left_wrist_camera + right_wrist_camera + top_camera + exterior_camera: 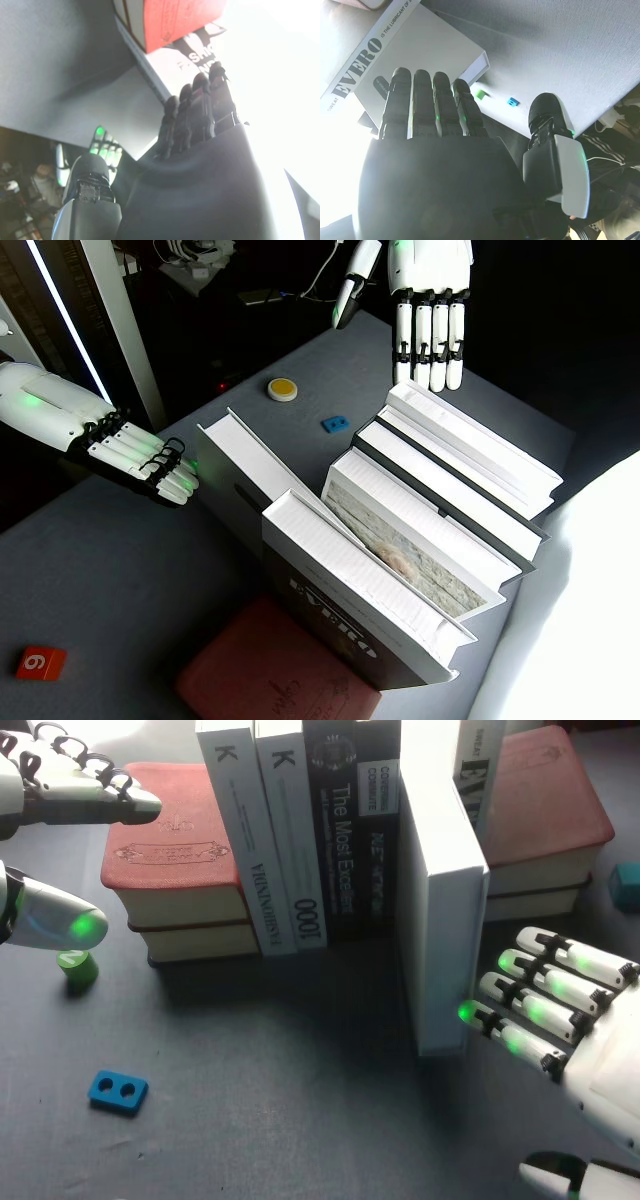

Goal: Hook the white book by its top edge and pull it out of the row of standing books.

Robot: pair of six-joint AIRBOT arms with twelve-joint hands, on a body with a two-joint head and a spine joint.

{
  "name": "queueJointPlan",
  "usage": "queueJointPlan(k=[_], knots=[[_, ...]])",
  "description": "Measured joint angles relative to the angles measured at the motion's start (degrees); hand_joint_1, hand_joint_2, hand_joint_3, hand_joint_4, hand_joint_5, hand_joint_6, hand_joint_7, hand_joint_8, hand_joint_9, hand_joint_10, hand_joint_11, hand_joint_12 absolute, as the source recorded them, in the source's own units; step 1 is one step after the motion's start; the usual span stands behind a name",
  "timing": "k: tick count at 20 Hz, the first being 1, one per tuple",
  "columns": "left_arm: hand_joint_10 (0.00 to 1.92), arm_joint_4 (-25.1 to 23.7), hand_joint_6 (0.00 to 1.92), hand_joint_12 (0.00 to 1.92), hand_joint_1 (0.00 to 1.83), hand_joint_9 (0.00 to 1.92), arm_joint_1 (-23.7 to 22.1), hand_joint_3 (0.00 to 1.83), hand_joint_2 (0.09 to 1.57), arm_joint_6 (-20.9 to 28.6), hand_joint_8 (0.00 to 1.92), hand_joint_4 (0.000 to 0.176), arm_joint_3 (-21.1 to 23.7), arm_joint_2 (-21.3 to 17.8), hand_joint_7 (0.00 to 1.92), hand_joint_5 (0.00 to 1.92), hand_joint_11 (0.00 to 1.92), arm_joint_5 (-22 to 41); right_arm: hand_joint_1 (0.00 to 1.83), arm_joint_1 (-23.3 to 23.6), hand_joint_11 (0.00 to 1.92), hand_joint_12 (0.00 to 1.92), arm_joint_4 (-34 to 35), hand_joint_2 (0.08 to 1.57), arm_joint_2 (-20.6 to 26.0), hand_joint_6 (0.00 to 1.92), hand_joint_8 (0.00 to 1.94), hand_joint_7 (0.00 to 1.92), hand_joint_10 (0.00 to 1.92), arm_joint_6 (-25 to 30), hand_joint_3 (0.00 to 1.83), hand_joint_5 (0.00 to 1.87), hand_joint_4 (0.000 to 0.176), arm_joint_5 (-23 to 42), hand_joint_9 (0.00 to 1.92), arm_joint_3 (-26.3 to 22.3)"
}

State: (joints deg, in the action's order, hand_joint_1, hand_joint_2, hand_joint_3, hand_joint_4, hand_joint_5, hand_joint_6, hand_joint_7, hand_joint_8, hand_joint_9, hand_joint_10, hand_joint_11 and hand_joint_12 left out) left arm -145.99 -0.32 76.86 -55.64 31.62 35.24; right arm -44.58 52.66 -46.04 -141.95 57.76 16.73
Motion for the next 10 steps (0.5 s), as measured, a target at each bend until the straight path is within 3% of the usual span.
queueJointPlan(k=[10], knots=[[0.00,-0.2,0.00,0.00,0.00,0.00,0.0,0.00,1.22,0.0,0.00,0.000,0.0,0.0,0.00,0.01,0.00,0.2,0.00,1.3,0.00,0.00,1.0,1.21,2.1,0.00,0.00,0.00,0.00,-1.7,0.00,0.00,0.000,3.7,0.00,-6.1]])
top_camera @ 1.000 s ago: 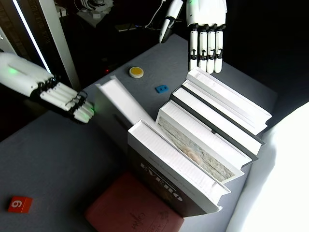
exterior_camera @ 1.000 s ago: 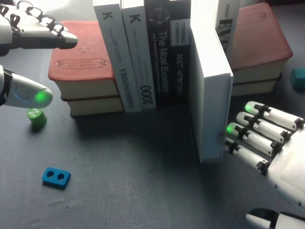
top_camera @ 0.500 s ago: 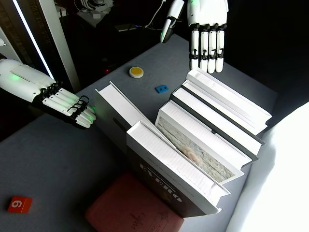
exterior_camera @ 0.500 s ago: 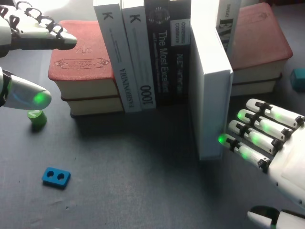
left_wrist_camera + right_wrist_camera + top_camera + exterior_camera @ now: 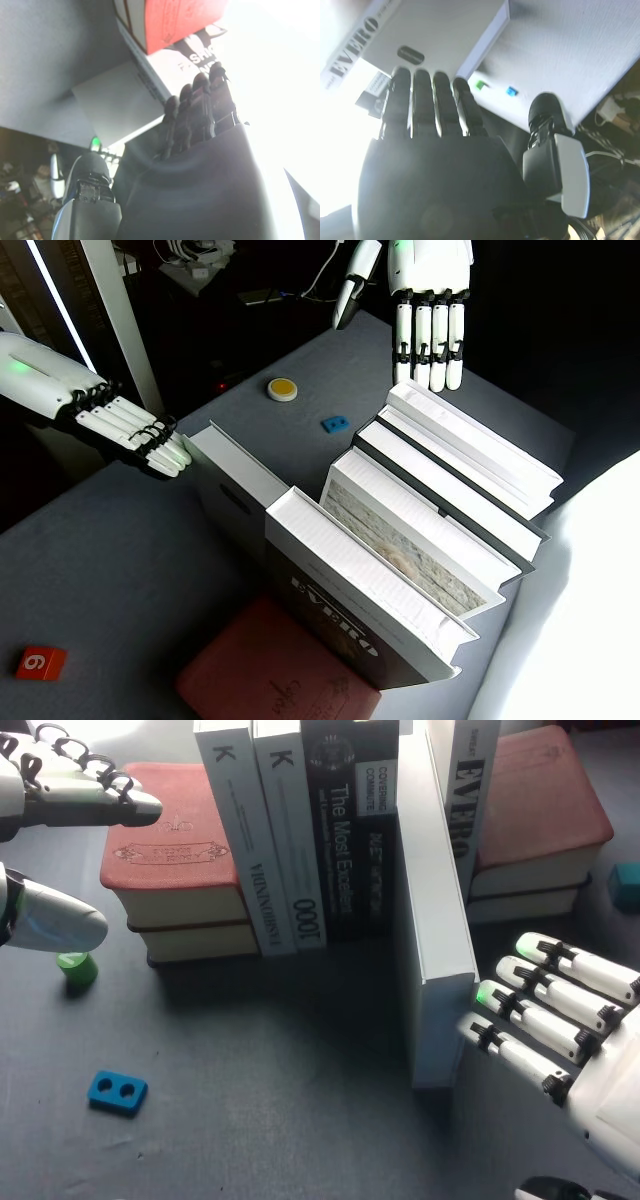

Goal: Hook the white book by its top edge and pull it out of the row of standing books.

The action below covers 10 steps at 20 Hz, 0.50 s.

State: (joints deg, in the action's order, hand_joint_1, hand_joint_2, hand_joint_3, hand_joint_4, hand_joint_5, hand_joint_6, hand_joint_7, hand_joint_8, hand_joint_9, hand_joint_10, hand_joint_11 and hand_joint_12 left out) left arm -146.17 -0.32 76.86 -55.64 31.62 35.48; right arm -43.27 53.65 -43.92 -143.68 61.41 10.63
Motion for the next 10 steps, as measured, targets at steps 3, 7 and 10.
queueJointPlan(k=[3,7,10], knots=[[0.00,0.0,0.01,0.00,0.00,0.00,0.0,0.01,1.22,0.0,0.00,0.000,0.0,0.0,0.01,0.03,0.00,0.0,0.00,3.7,0.00,0.00,0.2,1.23,1.7,0.00,0.00,0.00,0.00,1.1,0.00,0.00,0.000,0.3,0.00,-1.2],[0.00,0.0,0.00,0.00,0.00,0.00,-0.2,0.00,1.22,0.0,0.00,0.000,0.0,0.0,0.00,0.02,0.00,0.3,0.00,7.6,0.00,0.00,-0.9,1.23,2.1,0.01,0.00,0.00,0.00,1.3,0.00,0.01,0.000,0.3,0.00,-2.0],[0.00,-0.3,0.00,0.00,0.00,0.00,-0.2,0.00,1.22,0.0,0.00,0.000,-0.1,0.0,0.00,0.00,0.00,0.8,0.00,8.7,0.00,0.00,-0.1,1.23,2.1,0.00,0.00,0.00,0.00,1.3,0.00,0.00,0.000,0.3,0.00,-2.0]])
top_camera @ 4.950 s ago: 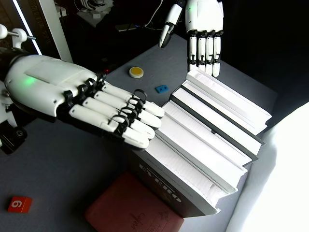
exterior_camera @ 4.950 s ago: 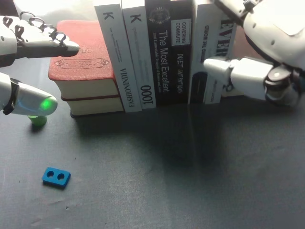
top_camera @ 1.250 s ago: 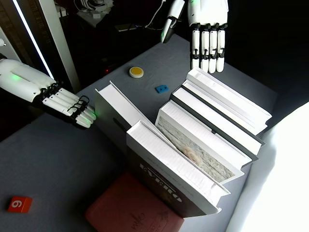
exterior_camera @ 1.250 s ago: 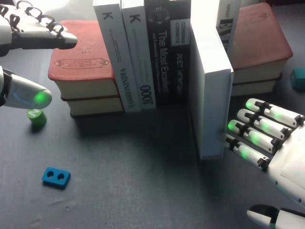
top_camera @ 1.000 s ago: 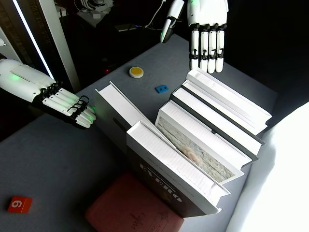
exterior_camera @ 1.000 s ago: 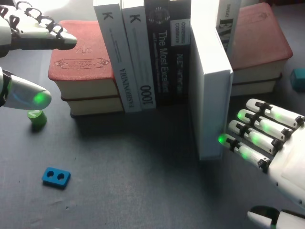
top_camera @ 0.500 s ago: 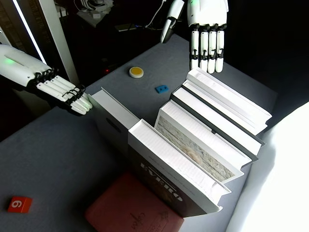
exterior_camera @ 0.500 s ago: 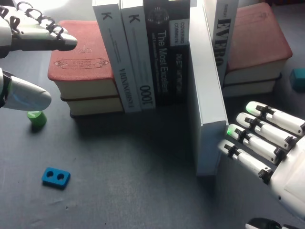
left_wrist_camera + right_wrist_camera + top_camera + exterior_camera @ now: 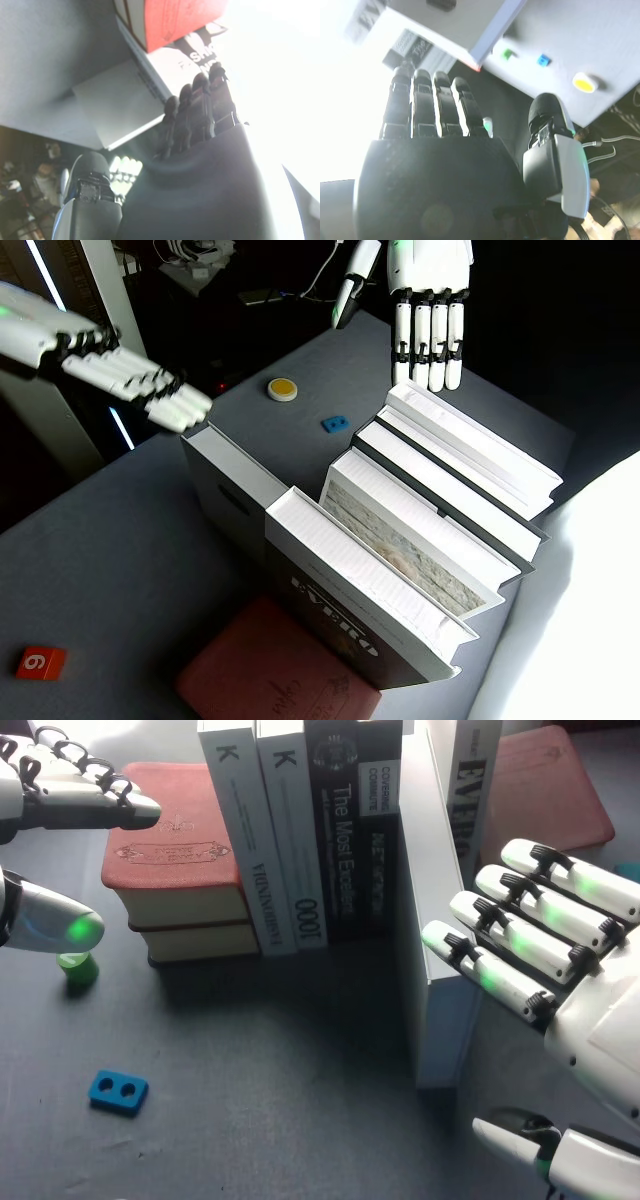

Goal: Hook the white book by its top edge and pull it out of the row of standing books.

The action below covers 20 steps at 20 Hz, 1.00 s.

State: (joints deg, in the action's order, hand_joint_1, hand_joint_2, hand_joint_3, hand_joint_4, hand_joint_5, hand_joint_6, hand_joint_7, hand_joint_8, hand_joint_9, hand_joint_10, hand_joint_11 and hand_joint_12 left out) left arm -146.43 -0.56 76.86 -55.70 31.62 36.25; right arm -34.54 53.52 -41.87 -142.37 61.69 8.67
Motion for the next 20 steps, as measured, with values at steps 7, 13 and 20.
queueJointPlan(k=[7,13,20], knots=[[0.00,-0.3,0.01,0.00,0.00,0.00,0.0,0.00,1.21,0.0,0.00,0.000,-0.2,-0.1,0.01,0.03,0.01,2.2,0.00,7.0,0.00,0.00,-0.5,1.22,0.1,0.00,0.00,0.00,0.00,7.5,0.00,0.00,0.000,-5.7,0.00,3.3],[0.00,-1.1,0.00,0.00,0.00,0.00,0.0,0.00,1.22,0.0,0.00,0.000,-0.2,-0.1,0.00,0.00,0.00,2.8,0.00,16.3,0.00,0.00,-0.9,1.23,0.1,0.00,0.00,0.00,0.00,17.2,0.00,0.00,0.000,-14.1,0.00,9.9],[0.00,-1.8,0.00,0.00,0.00,0.00,0.0,0.00,1.20,0.0,0.00,0.000,-0.2,-0.5,0.00,0.00,0.00,4.0,0.00,20.3,0.00,0.00,-9.4,1.21,4.7,0.00,0.00,0.00,0.00,31.4,0.00,0.00,0.000,-25.2,0.00,14.0]])
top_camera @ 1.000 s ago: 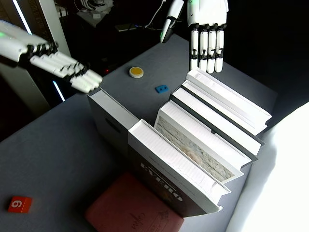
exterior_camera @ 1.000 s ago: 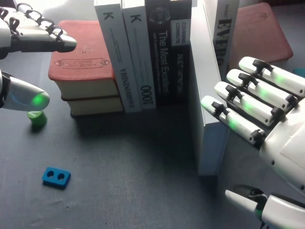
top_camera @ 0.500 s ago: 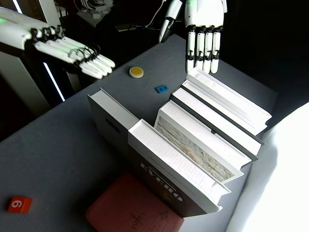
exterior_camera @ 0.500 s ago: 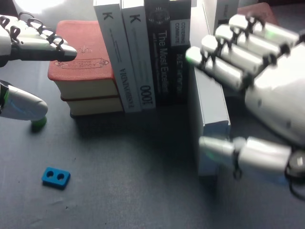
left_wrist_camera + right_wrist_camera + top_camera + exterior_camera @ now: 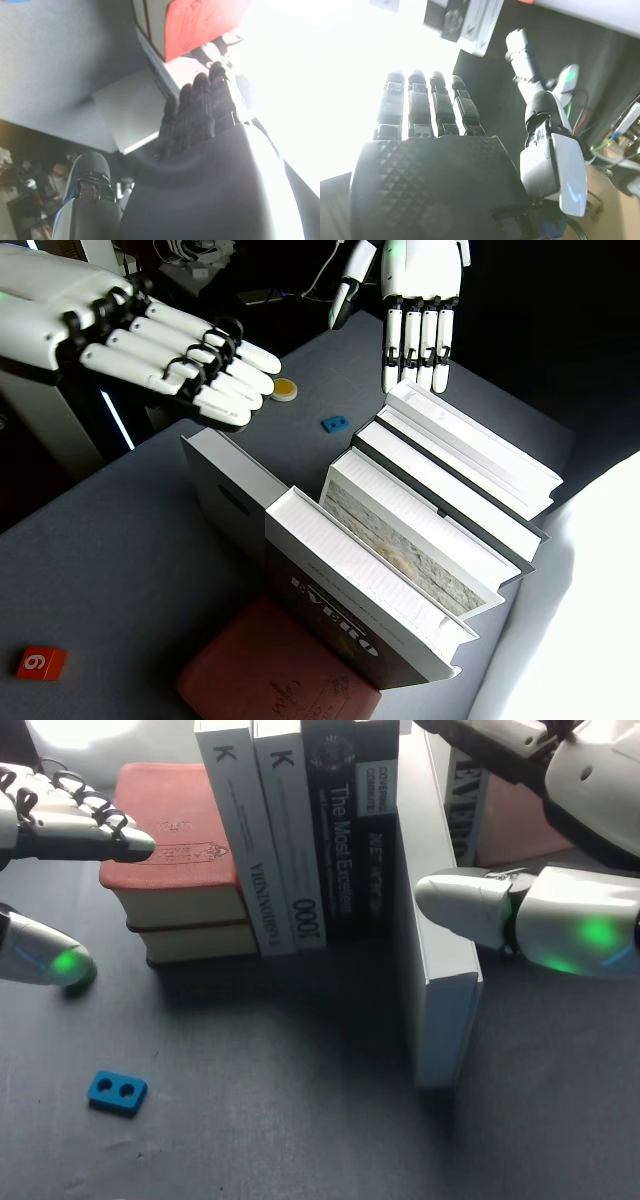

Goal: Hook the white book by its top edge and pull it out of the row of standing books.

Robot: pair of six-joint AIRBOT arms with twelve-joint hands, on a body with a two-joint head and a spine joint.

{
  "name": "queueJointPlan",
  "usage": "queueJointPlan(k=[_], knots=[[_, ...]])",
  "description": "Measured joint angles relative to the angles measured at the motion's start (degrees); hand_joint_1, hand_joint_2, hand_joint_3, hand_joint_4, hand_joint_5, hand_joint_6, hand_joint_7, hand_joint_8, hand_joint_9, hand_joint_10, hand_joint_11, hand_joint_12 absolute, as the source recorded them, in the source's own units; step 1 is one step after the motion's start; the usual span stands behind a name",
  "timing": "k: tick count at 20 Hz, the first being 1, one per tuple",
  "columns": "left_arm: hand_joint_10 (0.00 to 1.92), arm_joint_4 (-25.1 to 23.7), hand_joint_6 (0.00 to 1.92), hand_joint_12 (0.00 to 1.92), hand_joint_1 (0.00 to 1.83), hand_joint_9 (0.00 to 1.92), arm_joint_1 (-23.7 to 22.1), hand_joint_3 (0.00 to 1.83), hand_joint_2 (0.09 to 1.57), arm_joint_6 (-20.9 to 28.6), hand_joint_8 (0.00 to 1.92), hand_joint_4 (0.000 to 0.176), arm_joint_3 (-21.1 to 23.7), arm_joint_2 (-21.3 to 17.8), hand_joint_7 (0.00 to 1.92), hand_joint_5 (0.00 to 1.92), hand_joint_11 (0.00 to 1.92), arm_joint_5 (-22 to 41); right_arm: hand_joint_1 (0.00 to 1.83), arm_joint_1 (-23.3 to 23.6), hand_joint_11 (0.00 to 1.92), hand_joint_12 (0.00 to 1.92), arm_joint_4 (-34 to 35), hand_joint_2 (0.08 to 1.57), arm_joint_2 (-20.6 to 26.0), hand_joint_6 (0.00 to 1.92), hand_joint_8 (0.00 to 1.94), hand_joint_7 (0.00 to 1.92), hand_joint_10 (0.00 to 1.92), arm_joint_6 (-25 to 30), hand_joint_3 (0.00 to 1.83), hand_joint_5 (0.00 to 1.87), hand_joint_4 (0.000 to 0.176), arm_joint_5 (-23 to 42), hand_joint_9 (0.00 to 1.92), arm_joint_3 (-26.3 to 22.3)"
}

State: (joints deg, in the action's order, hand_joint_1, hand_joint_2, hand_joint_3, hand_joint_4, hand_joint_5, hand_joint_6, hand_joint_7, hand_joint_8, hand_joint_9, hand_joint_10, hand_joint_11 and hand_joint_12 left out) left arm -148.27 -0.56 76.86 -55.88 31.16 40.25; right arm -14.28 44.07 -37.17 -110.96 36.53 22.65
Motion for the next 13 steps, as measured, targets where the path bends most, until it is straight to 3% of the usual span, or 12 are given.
queueJointPlan(k=[5,13], knots=[[0.00,-0.3,0.00,0.00,0.00,0.00,-0.7,0.00,1.20,0.0,0.00,0.000,0.0,0.0,0.00,0.00,0.00,0.3,0.00,0.6,0.00,0.00,0.0,1.23,0.5,0.00,0.00,0.00,0.00,2.8,0.00,0.00,0.000,-4.1,0.00,1.2],[0.00,-0.3,0.00,0.00,0.00,0.00,-0.7,0.00,1.20,0.0,0.00,0.000,0.0,0.0,0.00,0.00,0.00,0.3,0.00,0.5,0.00,0.00,-0.2,1.22,0.5,0.00,0.00,0.00,0.00,2.8,0.00,0.00,0.000,-5.4,0.00,1.2]])
